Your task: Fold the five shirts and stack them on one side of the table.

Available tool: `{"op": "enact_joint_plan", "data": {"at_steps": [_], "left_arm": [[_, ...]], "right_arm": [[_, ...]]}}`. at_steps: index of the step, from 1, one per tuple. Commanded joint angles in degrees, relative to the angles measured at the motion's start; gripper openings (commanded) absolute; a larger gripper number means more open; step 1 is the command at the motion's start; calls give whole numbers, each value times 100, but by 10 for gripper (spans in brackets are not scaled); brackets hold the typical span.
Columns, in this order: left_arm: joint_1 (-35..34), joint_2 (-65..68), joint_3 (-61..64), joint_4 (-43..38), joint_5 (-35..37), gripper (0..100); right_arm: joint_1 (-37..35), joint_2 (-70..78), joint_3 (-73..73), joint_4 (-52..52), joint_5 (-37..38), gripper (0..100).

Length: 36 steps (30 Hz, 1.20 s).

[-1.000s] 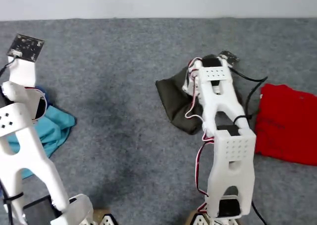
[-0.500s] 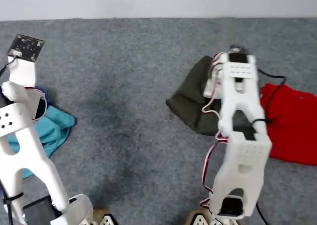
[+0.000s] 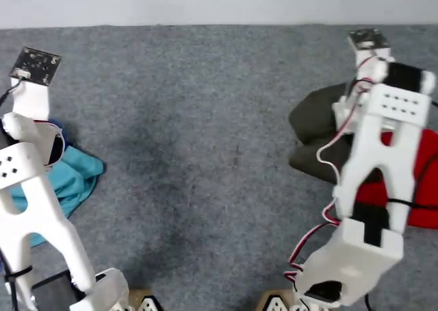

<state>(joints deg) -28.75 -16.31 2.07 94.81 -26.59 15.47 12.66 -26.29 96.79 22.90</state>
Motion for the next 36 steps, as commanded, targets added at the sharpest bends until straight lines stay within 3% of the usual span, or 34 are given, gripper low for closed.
{"op": "enact_joint_plan", "data": {"at_steps": [1, 13, 20, 22, 27, 29, 33, 36], "left_arm": [[-18, -237, -57, -44, -35, 14], [-9, -237, -57, -70, -44, 14], [-9, -237, -57, -79, -44, 14], [-9, -237, -57, -79, -44, 14], [-9, -237, -48, -62, -44, 14], [-9, -237, -48, -62, -44, 14], [-9, -237, -48, -53, -53, 14], [-9, -237, -48, -53, -53, 14]], "right_arm": [[532, -444, -105, 31, 598, 9], [1719, -400, -70, -22, 1837, 9], [2255, 611, -70, -567, 2567, 14], [2404, 910, -114, -752, 2611, 52], [2563, 875, -563, -576, 2602, 335], [2554, 752, -835, -295, 2593, 397], [2352, 453, -1064, 453, 2593, 398], [2176, 259, -905, 611, 2365, 314]]}}
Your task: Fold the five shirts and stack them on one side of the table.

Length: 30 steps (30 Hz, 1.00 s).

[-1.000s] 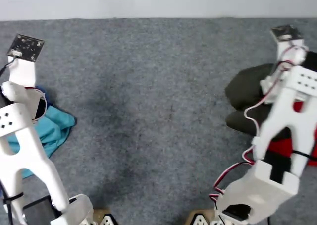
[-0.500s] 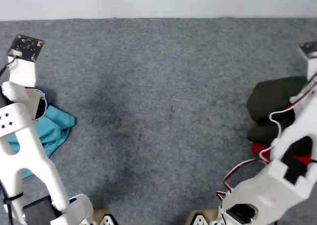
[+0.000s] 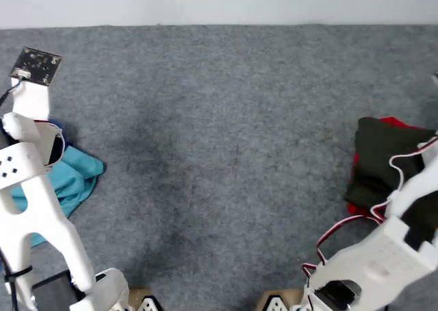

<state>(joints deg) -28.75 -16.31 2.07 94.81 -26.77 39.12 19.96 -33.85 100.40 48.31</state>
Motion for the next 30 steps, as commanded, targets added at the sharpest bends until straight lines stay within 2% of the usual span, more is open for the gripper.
{"op": "enact_joint_plan", "data": {"at_steps": [1, 5, 8, 12, 20, 30], "left_arm": [[-9, -237, -48, -53, -35, 14], [-9, -237, -48, -53, -35, 14], [-9, -237, -57, -53, -35, 14], [-9, -237, -57, -53, -35, 14], [-9, -237, -57, -44, -35, 14], [-18, -237, -57, -44, -35, 14]], "right_arm": [[-224, -497, -44, 242, -369, 259], [-488, -409, 571, 233, -844, 4], [-532, -259, 1064, 233, -1029, 53], [-646, 110, 1618, 163, -1248, 6], [-1279, 971, 2673, -321, -1679, 9], [-1314, -514, 2391, -75, -1662, 9]]}}
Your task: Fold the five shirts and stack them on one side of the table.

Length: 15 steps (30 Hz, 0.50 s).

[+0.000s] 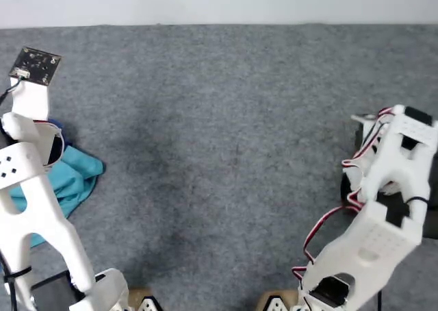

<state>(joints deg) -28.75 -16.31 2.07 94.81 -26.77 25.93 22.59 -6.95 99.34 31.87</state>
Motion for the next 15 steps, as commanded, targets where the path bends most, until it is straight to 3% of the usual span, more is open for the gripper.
{"op": "enact_joint_plan", "data": {"at_steps": [1, 9, 15], "left_arm": [[-18, -237, -57, -44, -35, 14], [-26, -237, -57, -44, -35, 14], [-35, -237, -57, -44, -35, 14]], "right_arm": [[22, -919, -273, -119, -18, 9], [207, -207, 70, -1262, -35, 9], [-110, 374, 299, -971, -229, 9]]}}
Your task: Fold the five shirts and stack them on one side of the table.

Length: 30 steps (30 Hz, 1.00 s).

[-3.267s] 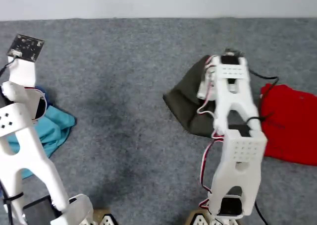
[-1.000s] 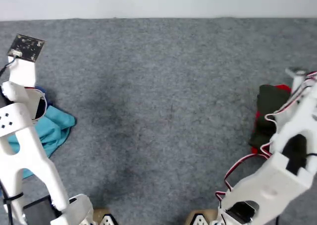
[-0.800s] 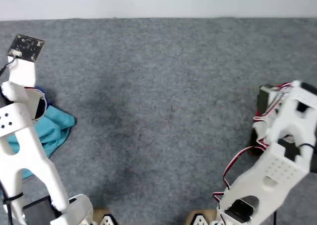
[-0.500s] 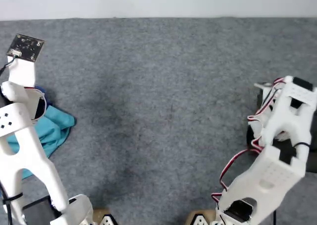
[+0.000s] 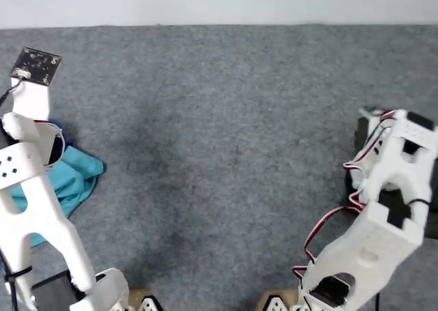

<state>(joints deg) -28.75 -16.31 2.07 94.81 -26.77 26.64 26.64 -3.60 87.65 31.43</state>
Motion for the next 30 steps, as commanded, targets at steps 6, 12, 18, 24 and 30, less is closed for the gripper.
{"op": "enact_joint_plan", "data": {"at_steps": [6, 12, 18, 24, 30], "left_arm": [[-35, -237, -57, -44, -35, 14], [-9, -237, -57, -44, -35, 14], [-9, -255, -84, 62, -35, 14], [-44, -492, -198, 484, -53, 14], [-281, -431, 145, 554, -747, 40]], "right_arm": [[-312, -752, -79, 497, -255, 9], [-295, -1842, -70, -347, -255, 9], [-347, -2018, -70, -875, -290, 9], [-637, -2018, -457, 470, -299, 9], [-1059, -2026, -738, 1534, -360, 9]]}}
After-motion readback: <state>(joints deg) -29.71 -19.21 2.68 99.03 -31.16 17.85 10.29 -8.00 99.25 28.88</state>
